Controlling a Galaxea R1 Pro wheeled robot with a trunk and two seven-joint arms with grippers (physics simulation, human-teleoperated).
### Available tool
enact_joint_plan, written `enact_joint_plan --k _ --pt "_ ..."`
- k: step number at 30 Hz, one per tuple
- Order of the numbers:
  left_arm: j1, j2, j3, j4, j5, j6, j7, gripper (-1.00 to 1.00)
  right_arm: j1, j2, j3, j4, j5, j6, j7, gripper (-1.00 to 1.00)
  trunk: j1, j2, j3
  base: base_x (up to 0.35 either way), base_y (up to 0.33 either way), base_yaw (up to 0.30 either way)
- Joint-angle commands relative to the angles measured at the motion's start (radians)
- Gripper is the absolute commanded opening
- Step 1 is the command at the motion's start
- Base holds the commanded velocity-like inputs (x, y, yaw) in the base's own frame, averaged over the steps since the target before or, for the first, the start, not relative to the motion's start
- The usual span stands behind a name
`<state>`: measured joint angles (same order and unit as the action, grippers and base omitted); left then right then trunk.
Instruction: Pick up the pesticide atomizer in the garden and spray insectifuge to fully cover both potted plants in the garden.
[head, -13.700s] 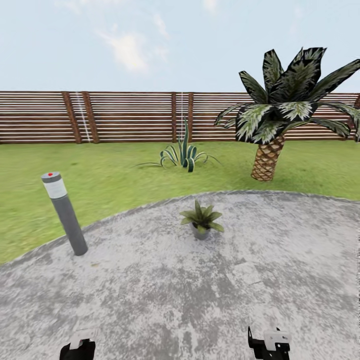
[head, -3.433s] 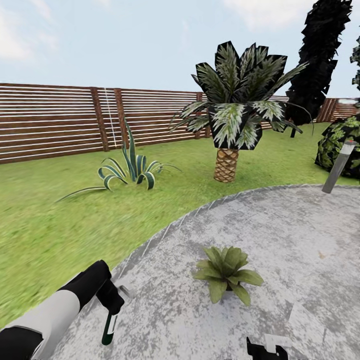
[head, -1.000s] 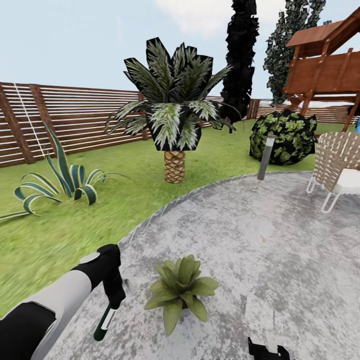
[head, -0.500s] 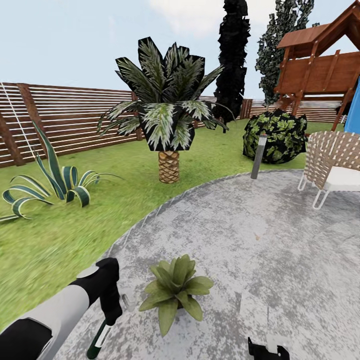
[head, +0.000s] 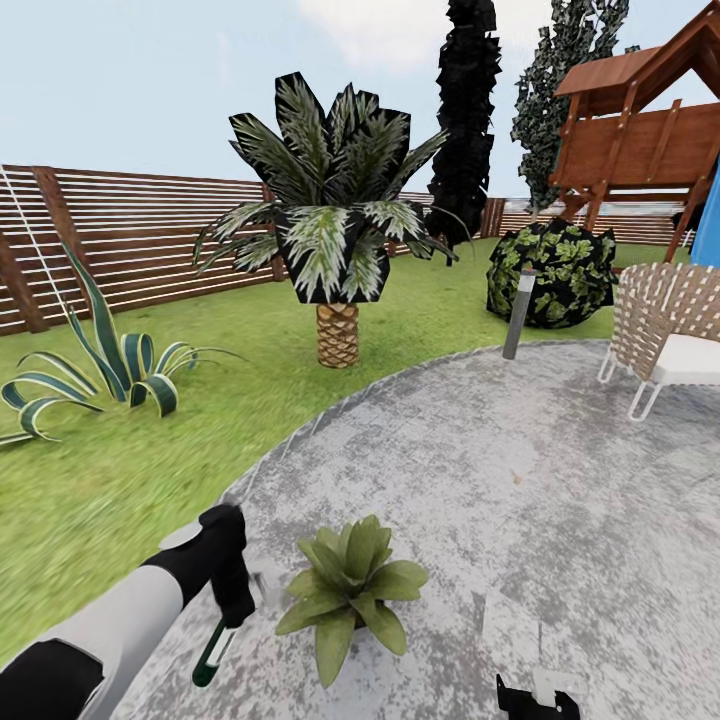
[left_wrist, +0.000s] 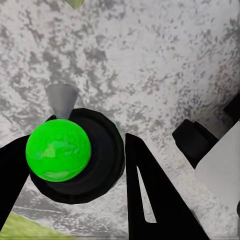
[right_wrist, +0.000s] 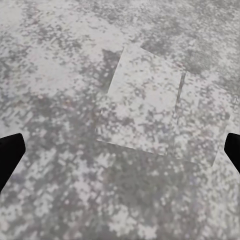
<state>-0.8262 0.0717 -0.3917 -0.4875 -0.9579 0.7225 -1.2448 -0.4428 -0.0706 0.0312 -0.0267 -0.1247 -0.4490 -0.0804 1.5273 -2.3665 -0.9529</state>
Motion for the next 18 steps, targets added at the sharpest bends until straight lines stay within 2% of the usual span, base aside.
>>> enact_joint_plan --k 1,3,6,9,15,18 --pt "0.004 0.002 -0.004 -0.001 -0.002 0.008 -0.006 -1.0 -0.001 0.0 0.004 0.001 -0.009 -0.004 0.001 1.0 0.0 0.0 -0.001 0.0 0.0 0.0" --pt "0.038 0.006 -0.004 -0.006 -0.006 0.004 -0.005 -1.0 -0.001 0.0 0.004 0.001 -0.009 -0.004 0.001 1.0 0.0 0.0 -0.001 0.0 0.0 0.0" --pt "0.04 0.006 -0.003 -0.016 -0.006 0.002 -0.007 -1.0 -0.001 0.0 0.004 0.001 -0.009 -0.004 0.001 1.0 0.0 0.0 -0.001 0.0 0.0 0.0" --pt "0.027 -0.003 -0.005 -0.019 -0.007 0.0 -0.012 -1.0 -0.001 0.0 0.004 0.001 -0.009 -0.003 0.001 1.0 0.0 0.0 -0.001 0.0 0.0 0.0" --pt "-0.049 -0.001 -0.007 -0.019 -0.013 0.001 -0.019 -1.0 -0.001 0.0 0.004 0.001 -0.009 -0.004 0.001 1.0 0.0 0.0 -0.001 0.0 0.0 0.0" --pt "-0.045 0.004 -0.012 -0.018 -0.014 -0.01 -0.014 -1.0 -0.001 0.0 0.004 0.001 -0.009 -0.004 0.001 1.0 0.0 0.0 -0.001 0.0 0.0 0.0"
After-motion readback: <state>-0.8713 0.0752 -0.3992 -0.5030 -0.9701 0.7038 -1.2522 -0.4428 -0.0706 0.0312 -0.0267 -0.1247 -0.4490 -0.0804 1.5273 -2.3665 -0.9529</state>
